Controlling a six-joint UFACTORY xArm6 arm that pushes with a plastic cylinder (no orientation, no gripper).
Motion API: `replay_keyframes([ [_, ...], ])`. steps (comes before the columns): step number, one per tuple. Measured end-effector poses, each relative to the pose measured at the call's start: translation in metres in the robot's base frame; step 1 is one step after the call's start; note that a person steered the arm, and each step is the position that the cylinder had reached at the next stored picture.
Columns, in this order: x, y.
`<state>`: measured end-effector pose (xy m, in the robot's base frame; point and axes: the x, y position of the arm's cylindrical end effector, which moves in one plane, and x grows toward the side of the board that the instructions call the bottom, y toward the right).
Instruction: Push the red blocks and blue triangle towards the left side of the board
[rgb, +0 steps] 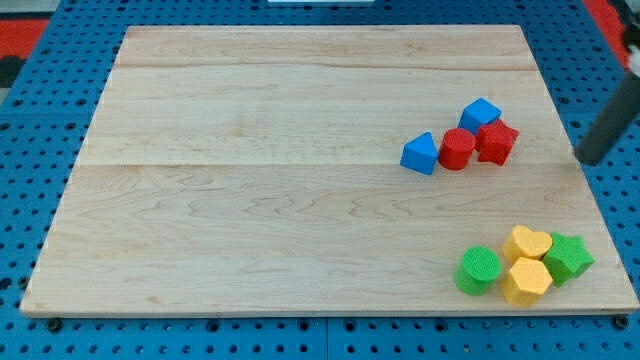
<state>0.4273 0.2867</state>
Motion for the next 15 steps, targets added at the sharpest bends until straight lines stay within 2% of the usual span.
replay_keyframes([
  [2, -0.02, -0.14],
  [3, -0.023, -0.116],
  [4, -0.003, -0.092],
  [6, -0.001, -0.143],
  [8, 0.017, -0.157],
  [9, 0.031, -0.146],
  [11, 0.019, -0.282],
  [12, 0.011, -0.271],
  [13, 0.035, -0.2],
  [14, 0.049, -0.281],
  [15, 0.062, -0.313],
])
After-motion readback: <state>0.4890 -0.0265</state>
